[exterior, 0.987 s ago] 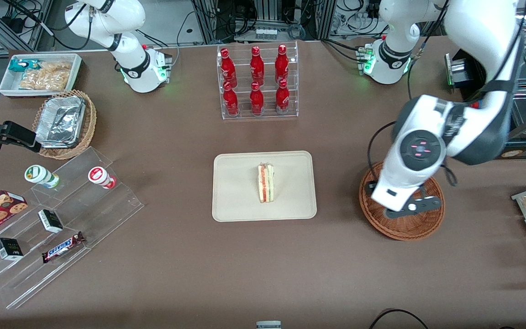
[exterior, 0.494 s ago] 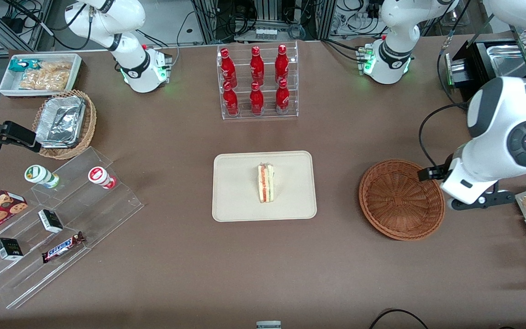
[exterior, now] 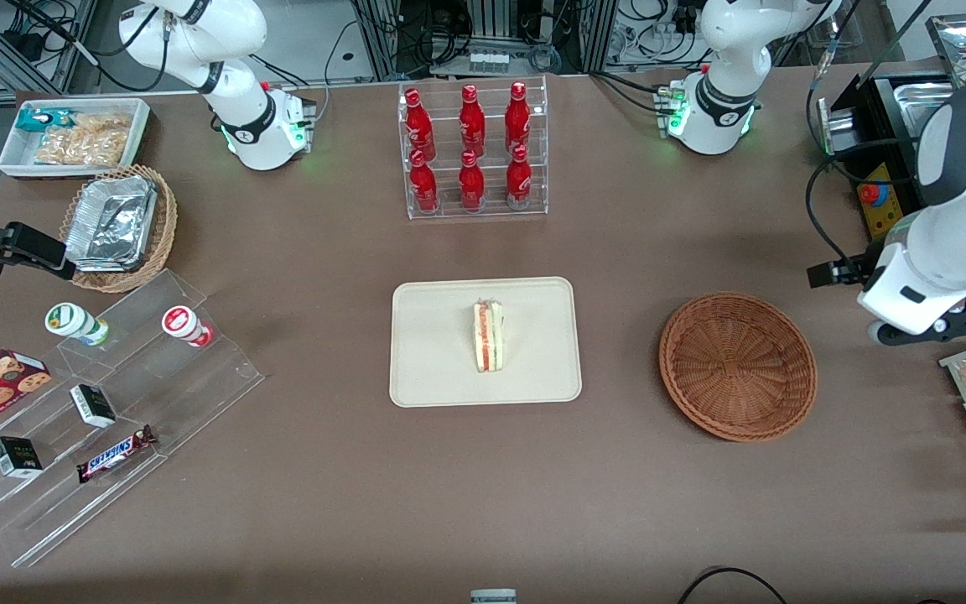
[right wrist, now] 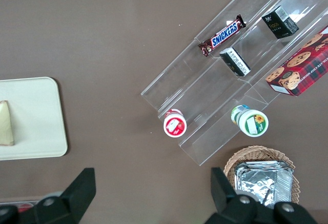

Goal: Place sandwich from basket to tray

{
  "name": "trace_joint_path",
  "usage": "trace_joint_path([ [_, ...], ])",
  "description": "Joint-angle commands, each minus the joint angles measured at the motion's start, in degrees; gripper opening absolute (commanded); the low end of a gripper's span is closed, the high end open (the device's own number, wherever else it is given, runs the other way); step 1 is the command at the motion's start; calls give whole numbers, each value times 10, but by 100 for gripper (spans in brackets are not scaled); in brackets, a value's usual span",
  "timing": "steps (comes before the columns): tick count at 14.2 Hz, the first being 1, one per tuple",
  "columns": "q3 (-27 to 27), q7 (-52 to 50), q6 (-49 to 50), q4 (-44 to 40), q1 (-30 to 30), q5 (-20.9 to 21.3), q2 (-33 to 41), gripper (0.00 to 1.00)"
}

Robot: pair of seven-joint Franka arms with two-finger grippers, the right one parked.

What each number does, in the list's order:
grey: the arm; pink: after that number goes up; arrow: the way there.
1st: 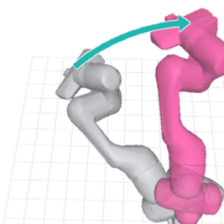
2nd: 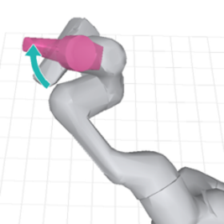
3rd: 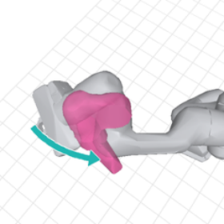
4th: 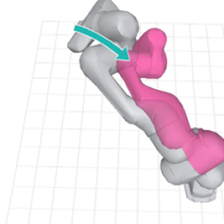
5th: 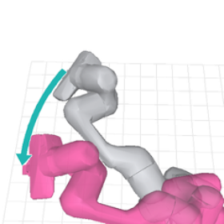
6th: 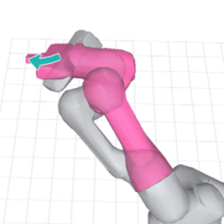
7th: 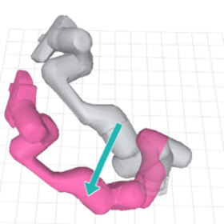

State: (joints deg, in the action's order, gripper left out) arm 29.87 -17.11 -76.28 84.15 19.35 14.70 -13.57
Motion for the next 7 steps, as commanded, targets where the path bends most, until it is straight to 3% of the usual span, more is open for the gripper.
trace_joint_path([
  [1, 1, 10, 28, 19, 10, -27, 42, 100],
  [5, -3, 54, 38, 42, 63, -91, 86, 100],
  [7, -3, 59, 45, 33, 70, -92, 88, 100],
])
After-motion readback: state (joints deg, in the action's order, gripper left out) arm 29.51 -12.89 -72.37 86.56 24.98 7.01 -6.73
